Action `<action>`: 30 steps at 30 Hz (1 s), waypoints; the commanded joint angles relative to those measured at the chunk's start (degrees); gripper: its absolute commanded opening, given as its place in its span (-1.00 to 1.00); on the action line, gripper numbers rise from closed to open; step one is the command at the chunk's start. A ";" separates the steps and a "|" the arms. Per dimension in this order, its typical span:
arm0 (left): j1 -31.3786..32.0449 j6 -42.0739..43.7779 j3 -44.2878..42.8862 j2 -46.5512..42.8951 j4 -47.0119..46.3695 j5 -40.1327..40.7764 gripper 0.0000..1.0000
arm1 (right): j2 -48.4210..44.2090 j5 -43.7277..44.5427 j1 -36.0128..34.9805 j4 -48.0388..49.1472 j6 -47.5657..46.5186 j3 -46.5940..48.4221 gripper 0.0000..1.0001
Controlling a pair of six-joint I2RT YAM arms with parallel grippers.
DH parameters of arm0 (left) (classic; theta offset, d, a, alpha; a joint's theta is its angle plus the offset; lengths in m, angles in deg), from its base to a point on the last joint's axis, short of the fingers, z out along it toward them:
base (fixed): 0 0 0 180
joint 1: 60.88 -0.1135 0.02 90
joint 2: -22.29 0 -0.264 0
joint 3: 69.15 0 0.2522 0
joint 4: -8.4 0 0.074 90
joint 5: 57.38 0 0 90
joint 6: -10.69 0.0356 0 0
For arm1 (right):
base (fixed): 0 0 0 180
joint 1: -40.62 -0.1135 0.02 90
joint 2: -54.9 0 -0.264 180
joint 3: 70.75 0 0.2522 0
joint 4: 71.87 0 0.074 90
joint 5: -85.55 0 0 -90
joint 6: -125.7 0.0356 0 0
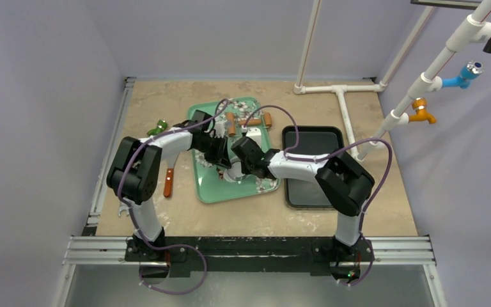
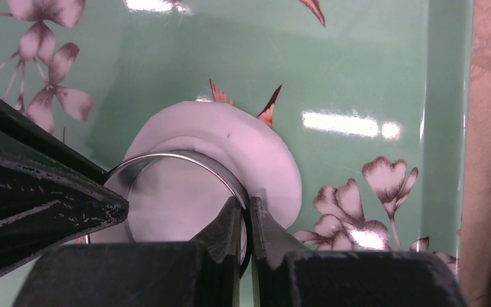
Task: Roll out the dumpling wrappers from the dough
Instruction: Press the dumpling wrapper on the work surface.
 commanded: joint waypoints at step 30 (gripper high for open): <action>2.78 6.11 2.08 -1.72 4.35 -0.61 -1.00 | 2.67 -2.87 3.04 -3.34 -4.15 4.83 -1.00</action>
